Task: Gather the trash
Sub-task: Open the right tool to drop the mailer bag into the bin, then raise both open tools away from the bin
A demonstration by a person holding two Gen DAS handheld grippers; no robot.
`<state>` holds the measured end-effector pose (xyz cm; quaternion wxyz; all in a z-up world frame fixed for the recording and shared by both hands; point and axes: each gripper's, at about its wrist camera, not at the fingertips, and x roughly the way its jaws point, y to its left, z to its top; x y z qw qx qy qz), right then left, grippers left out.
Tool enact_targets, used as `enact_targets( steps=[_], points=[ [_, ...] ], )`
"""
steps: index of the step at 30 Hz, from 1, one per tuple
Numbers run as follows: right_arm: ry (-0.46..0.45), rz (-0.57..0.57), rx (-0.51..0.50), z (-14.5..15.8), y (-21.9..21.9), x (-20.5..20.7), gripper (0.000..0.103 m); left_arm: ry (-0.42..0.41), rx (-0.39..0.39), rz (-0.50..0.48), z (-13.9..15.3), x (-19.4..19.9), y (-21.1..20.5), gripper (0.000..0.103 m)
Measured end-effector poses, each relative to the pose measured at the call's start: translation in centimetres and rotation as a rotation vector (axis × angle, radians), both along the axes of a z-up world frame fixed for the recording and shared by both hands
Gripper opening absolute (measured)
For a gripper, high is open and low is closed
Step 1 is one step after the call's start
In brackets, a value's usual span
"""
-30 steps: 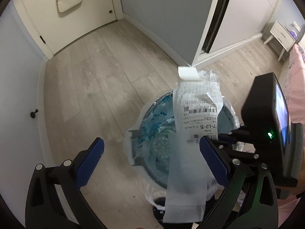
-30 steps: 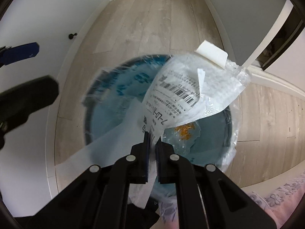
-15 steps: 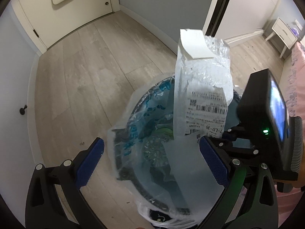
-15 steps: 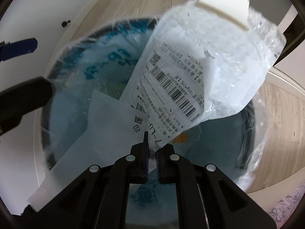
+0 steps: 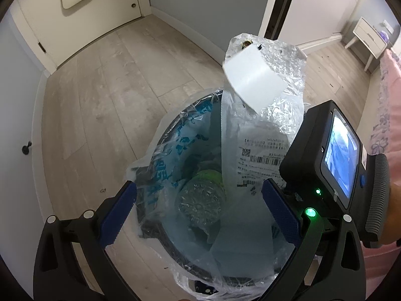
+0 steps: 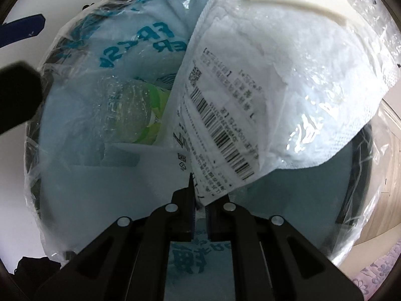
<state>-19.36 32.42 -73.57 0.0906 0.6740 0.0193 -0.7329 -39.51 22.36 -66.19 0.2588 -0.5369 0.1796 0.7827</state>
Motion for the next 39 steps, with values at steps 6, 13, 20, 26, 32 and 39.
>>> enact_targets(
  steps=[6,13,20,26,32,39],
  points=[
    [0.016,-0.008,0.01,0.8,-1.0,-0.2,0.011,-0.001,0.0,0.003,0.5,0.3,0.0,0.097],
    [0.052,-0.003,-0.003,2.7,-1.6,0.1,0.047,0.003,0.01,0.0,1.2,0.6,0.1,0.097],
    [0.111,-0.003,-0.011,5.5,-2.1,0.5,0.09,0.017,0.023,-0.004,3.2,1.0,-0.5,0.097],
    [0.163,-0.029,-0.001,8.5,-2.4,1.7,0.096,0.014,0.054,0.032,5.9,1.3,-1.2,0.097],
    [0.163,-0.047,0.034,11.5,-2.3,2.8,0.096,0.025,0.066,0.044,9.4,2.0,-1.4,0.097],
    [0.186,-0.079,0.049,17.9,-1.5,4.0,0.096,0.045,0.076,0.066,16.5,2.6,-1.8,0.097]
  ],
)
